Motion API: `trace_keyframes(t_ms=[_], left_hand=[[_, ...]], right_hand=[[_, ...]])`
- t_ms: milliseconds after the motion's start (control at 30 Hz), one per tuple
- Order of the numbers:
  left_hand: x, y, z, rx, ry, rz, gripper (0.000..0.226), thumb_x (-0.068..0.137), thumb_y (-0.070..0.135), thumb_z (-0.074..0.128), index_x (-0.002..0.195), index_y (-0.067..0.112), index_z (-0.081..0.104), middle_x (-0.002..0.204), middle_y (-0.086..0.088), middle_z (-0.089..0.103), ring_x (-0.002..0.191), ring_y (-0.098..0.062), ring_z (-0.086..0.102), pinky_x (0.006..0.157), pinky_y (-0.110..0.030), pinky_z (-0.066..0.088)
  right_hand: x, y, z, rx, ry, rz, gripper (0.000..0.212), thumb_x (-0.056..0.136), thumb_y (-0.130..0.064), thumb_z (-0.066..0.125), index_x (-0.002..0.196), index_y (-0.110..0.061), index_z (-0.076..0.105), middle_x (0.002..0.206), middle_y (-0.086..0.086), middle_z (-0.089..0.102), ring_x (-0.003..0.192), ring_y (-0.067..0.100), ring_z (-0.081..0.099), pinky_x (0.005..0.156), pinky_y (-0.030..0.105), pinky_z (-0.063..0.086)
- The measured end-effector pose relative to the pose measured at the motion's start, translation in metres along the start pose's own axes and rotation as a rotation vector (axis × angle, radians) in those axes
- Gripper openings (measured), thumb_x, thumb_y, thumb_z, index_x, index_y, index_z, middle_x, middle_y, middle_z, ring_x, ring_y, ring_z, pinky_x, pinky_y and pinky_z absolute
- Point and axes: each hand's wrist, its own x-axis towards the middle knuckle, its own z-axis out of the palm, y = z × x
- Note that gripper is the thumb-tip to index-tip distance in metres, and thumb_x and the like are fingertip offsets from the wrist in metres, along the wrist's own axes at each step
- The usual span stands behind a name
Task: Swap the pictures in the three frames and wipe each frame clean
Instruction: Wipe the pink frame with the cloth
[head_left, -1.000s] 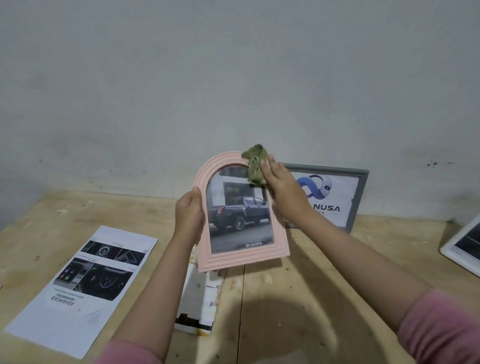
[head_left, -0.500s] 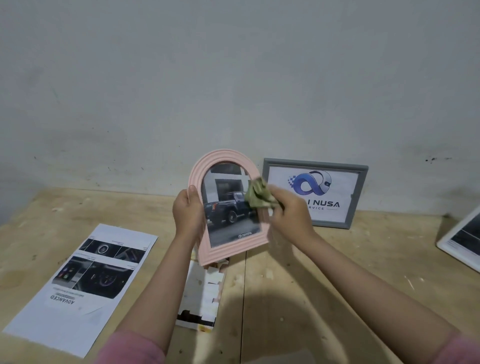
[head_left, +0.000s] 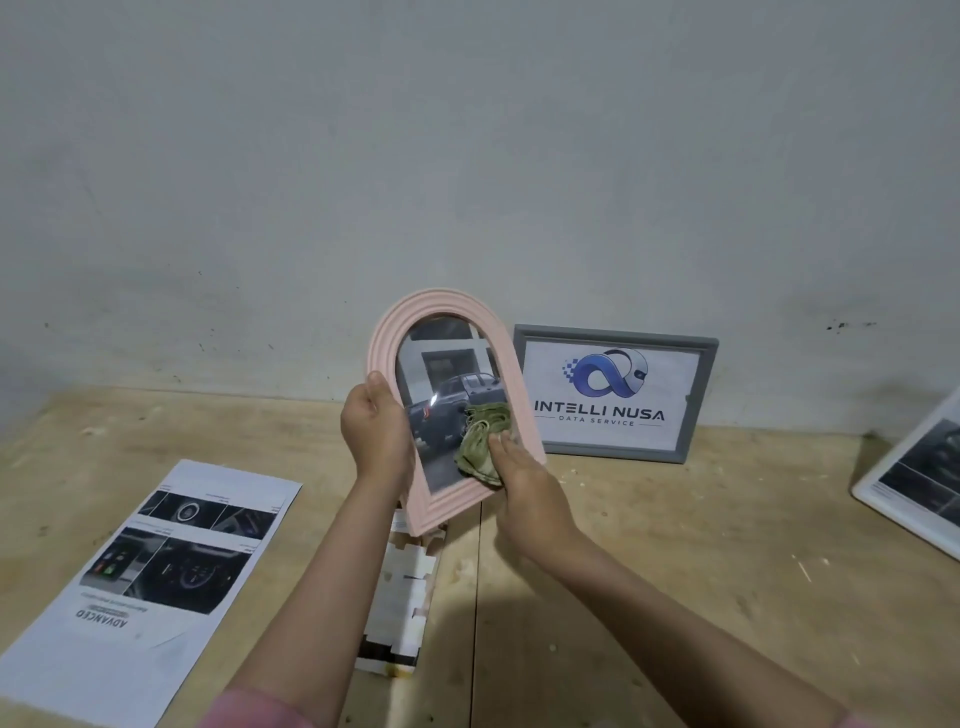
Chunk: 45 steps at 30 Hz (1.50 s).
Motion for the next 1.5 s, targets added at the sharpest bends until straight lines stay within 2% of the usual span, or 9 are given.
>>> trace_keyframes(t_ms=[300,400,567,833,1000,1100,1233,1367,1500], left_hand=[[-0.004,-0.014,0.000,0.029,-0.003,-0.027,0.045,0.101,0.028,0.036,0.059,0.014,0.028,0.058,-0.001,0.033,0.054,-0.016,0.031,0.054,-0.032,0.026],[-0.004,-0.015,-0.004,0.021,-0.062,-0.016,0.045,0.101,0.028,0.037,0.060,0.016,0.025,0.058,0.000,0.028,0.055,-0.015,0.026,0.055,-0.031,0.023],[-0.014,-0.009,-0.001,0.026,-0.170,0.070,0.043,0.101,0.027,0.036,0.061,0.017,0.024,0.059,0.001,0.026,0.056,-0.014,0.025,0.055,-0.030,0.022],[-0.004,0.002,0.000,0.019,-0.006,0.036,0.046,0.101,0.028,0.036,0.059,0.015,0.027,0.057,-0.001,0.031,0.055,-0.017,0.029,0.054,-0.033,0.025],[0.000,0.002,-0.007,0.167,-0.069,0.208,0.041,0.101,0.026,0.037,0.063,0.013,0.031,0.059,-0.001,0.033,0.055,-0.014,0.031,0.052,-0.026,0.026],[0.001,-0.001,-0.009,0.209,-0.129,0.265,0.038,0.101,0.026,0.038,0.067,0.009,0.036,0.059,-0.002,0.035,0.054,-0.013,0.031,0.048,-0.020,0.025],[-0.006,-0.008,-0.006,0.271,-0.207,0.311,0.040,0.100,0.026,0.041,0.064,0.011,0.034,0.057,-0.001,0.034,0.053,-0.013,0.031,0.049,-0.024,0.024],[-0.020,-0.003,0.002,0.215,-0.194,0.198,0.043,0.101,0.026,0.038,0.061,0.015,0.029,0.057,0.000,0.031,0.054,-0.014,0.029,0.046,-0.021,0.022],[-0.014,0.002,-0.003,0.099,-0.067,0.060,0.044,0.102,0.029,0.036,0.060,0.015,0.031,0.058,-0.001,0.033,0.053,-0.014,0.031,0.049,-0.023,0.028]], right_hand=[[0.010,-0.049,-0.037,0.287,-0.230,0.099,0.045,0.070,0.000,0.054,0.110,-0.016,0.069,0.098,0.006,0.071,0.088,0.021,0.064,0.076,0.029,0.053],[0.044,-0.044,-0.065,0.528,0.054,0.194,0.044,0.066,-0.003,0.046,0.100,-0.012,0.072,0.079,0.000,0.067,0.063,0.007,0.056,0.062,0.017,0.044],[0.082,-0.038,-0.069,0.164,0.134,-0.214,0.078,0.062,0.014,0.039,0.136,-0.009,0.048,0.143,0.013,0.044,0.135,0.025,0.039,0.111,0.032,0.030],[0.022,-0.013,-0.023,0.044,-0.223,-0.478,0.075,0.068,0.013,0.046,0.139,-0.014,0.043,0.146,0.006,0.040,0.140,0.023,0.028,0.116,0.048,0.016],[0.011,0.024,-0.052,-0.029,-0.334,-0.359,0.050,0.070,-0.002,0.041,0.104,-0.020,0.073,0.103,0.002,0.073,0.088,0.011,0.067,0.081,0.028,0.053],[0.030,0.034,-0.077,0.218,-0.062,-0.071,0.051,0.071,0.012,0.042,0.101,-0.016,0.074,0.089,0.004,0.073,0.056,-0.008,0.056,0.055,0.011,0.040],[0.063,0.034,-0.088,0.238,0.334,-0.143,0.064,0.070,0.014,0.038,0.125,-0.010,0.060,0.131,0.006,0.056,0.116,0.004,0.053,0.097,0.023,0.043],[0.075,0.049,-0.052,-0.083,0.128,-0.275,0.087,0.064,0.026,0.045,0.142,-0.013,0.038,0.153,0.018,0.021,0.142,0.038,0.016,0.114,0.049,0.021],[0.034,0.076,-0.016,-0.087,0.034,-0.264,0.077,0.074,0.015,0.056,0.141,-0.021,0.040,0.154,0.012,0.024,0.140,0.030,0.029,0.104,0.041,0.040]])
